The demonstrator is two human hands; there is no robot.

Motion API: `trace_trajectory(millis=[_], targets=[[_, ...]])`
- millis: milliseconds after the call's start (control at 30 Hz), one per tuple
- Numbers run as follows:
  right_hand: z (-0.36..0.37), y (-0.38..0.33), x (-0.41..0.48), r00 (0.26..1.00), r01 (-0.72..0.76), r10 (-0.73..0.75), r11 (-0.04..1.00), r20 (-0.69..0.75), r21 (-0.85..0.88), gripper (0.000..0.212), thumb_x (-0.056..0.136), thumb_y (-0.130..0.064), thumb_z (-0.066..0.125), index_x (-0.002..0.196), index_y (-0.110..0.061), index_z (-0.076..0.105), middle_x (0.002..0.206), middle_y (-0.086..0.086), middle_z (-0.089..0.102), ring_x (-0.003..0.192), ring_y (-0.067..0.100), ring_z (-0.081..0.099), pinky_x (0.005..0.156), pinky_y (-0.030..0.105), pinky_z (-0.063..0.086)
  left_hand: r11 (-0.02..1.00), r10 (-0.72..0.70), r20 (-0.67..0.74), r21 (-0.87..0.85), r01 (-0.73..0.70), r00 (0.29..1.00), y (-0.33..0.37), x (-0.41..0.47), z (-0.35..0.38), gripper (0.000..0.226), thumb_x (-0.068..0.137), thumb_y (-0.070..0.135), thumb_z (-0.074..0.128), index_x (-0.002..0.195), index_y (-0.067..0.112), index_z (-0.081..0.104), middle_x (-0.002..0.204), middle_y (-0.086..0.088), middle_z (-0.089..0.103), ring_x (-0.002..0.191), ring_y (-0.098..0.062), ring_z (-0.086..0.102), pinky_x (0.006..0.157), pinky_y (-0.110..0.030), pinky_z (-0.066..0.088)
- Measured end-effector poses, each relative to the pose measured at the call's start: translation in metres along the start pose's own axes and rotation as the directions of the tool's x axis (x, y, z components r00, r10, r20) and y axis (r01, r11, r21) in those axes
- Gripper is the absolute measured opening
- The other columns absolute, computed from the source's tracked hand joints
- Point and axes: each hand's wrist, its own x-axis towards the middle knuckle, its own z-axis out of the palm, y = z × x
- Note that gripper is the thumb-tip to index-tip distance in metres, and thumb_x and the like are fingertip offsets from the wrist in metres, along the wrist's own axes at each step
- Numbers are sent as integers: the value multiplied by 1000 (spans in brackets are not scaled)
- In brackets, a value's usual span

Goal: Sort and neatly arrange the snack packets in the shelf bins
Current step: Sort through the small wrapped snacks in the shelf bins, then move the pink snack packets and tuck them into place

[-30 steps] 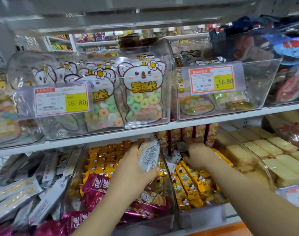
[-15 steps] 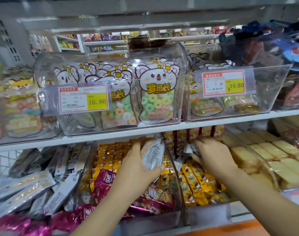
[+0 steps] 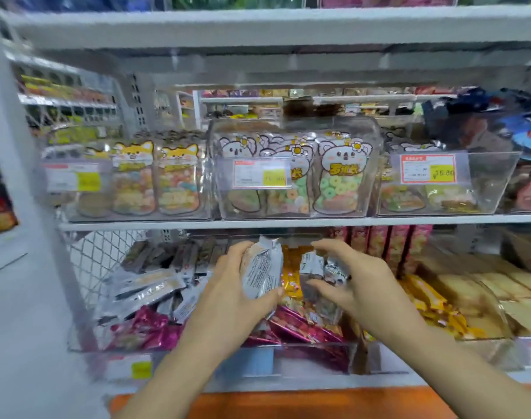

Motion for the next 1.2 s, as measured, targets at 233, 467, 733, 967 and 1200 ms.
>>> trace_trajectory(millis=[233, 467, 733, 967, 1200], targets=[[53, -70, 29, 974, 208, -198, 974, -114, 86, 52, 75, -25, 77, 121, -26, 54, 113, -5, 65, 104, 6, 56, 88, 17, 40, 987, 72, -145, 149, -50, 987, -29, -28, -94, 62, 76, 43, 72, 120, 51, 29, 121, 23, 47, 109, 2, 47, 86, -22, 37], [119, -112, 65, 906, 409, -398, 911, -143, 54, 48, 72, -24, 69, 116, -21, 49, 103, 3, 67, 97, 10, 51, 84, 24, 40, 897, -47, -184, 426, 123, 982, -98, -23, -158, 61, 77, 48, 67, 128, 45, 32, 128, 13, 51, 107, -16, 56, 84, -38, 49], [175, -120, 97, 964, 263, -265, 963, 29, 63, 58, 80, -25, 73, 133, -24, 49, 108, 2, 65, 90, 18, 63, 74, 33, 54, 908, -104, -202, 380, 176, 974, -171, -5, -146, 73, 83, 45, 65, 140, 43, 20, 141, 10, 39, 116, -15, 51, 86, -32, 47], [206, -104, 113, 963, 3, 60, 972, 263, -233, 48, 94, -54, 37, 135, -29, 43, 126, 2, 54, 113, 23, 53, 82, 34, 47, 904, 6, -170, 421, 67, 985, -203, -12, -130, 80, 85, 65, 36, 138, 49, -22, 154, 6, 3, 138, -9, 16, 104, -26, 29], [213, -98, 116, 930, 50, 53, 962, 364, -269, 61, 88, -65, 33, 137, -30, 41, 131, 1, 51, 120, 24, 46, 98, 37, 39, 828, 75, -61, 560, -28, 995, -220, -27, -128, 59, 88, 68, 1, 141, 50, -14, 158, 3, 6, 143, -13, 6, 110, -32, 19]])
